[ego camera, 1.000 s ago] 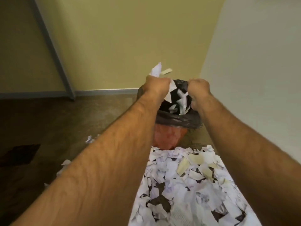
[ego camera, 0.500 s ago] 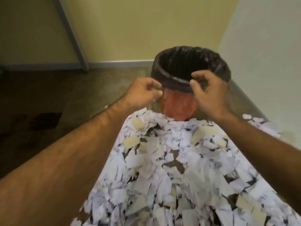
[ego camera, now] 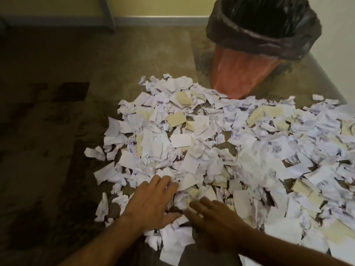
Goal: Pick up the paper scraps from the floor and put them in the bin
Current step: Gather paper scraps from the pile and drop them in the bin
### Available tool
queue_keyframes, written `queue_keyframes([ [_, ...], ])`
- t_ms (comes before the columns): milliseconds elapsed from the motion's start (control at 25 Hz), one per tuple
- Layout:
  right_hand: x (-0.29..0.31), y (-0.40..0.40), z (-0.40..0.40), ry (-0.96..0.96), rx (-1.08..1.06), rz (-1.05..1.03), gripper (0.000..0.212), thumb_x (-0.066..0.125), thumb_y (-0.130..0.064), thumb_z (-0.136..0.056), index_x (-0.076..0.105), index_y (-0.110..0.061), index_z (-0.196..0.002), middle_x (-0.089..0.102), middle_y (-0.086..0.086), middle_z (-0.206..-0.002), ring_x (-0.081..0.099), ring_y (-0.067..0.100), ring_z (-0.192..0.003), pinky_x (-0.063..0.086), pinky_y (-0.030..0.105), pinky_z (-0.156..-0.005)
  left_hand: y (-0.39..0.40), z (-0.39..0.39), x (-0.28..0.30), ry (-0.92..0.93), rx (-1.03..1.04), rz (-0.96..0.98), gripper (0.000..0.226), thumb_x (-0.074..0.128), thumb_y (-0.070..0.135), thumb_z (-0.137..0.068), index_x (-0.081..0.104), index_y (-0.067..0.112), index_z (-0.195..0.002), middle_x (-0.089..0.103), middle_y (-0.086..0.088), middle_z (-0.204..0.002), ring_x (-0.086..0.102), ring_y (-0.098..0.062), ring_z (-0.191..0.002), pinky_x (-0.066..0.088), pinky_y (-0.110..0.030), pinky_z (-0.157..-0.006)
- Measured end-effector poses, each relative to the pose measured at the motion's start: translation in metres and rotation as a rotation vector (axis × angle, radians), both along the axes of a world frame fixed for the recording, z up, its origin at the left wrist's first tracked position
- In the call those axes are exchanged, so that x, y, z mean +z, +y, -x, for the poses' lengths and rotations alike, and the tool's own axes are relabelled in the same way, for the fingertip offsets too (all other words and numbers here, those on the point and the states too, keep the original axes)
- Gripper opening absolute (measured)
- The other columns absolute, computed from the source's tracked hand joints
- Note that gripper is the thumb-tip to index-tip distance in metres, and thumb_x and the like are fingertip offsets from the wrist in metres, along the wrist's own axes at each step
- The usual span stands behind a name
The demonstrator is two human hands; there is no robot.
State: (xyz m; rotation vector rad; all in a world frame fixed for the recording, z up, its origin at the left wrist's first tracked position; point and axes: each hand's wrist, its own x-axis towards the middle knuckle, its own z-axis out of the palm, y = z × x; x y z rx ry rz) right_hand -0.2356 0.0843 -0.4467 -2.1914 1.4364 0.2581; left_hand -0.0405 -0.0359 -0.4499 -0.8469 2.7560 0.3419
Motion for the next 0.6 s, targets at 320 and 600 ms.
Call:
queue_keyframes([
  [320, -0.047, 0.023, -0.071, 0.068, -0.006, 0.101, 0.069, 0.056, -0.046, -0.087, 0.024, -0.039, -0.147, 0.037, 0.022, -0.143, 0.063, 0.035, -0.100, 0.055, 0.037, -0.043, -0.006, -0.040, -0.005, -0.234, 0.015, -0.164, 0.131, 0.069, 0.080, -0.056, -0.029, 0.054, -0.139, -0.034, -0.003, -0.156, 0.017, -0.034, -0.137, 0.046, -0.048, -0.094],
  [600, -0.035, -0.005, -0.080, -0.044, -0.048, -0.123, 0.045, 0.050, -0.029, -0.099, 0.037, -0.020, -0.141, 0.023, 0.018, -0.154, 0.032, 0.039, -0.136, 0.049, 0.052, -0.096, -0.007, -0.043, -0.015, -0.218, 0.085, -0.197, 0.072, 0.059, 0.030, -0.093, 0.015, 0.045, -0.148, 0.014, -0.001, -0.159, 0.027, -0.027, -0.137, 0.045, -0.041, -0.099],
])
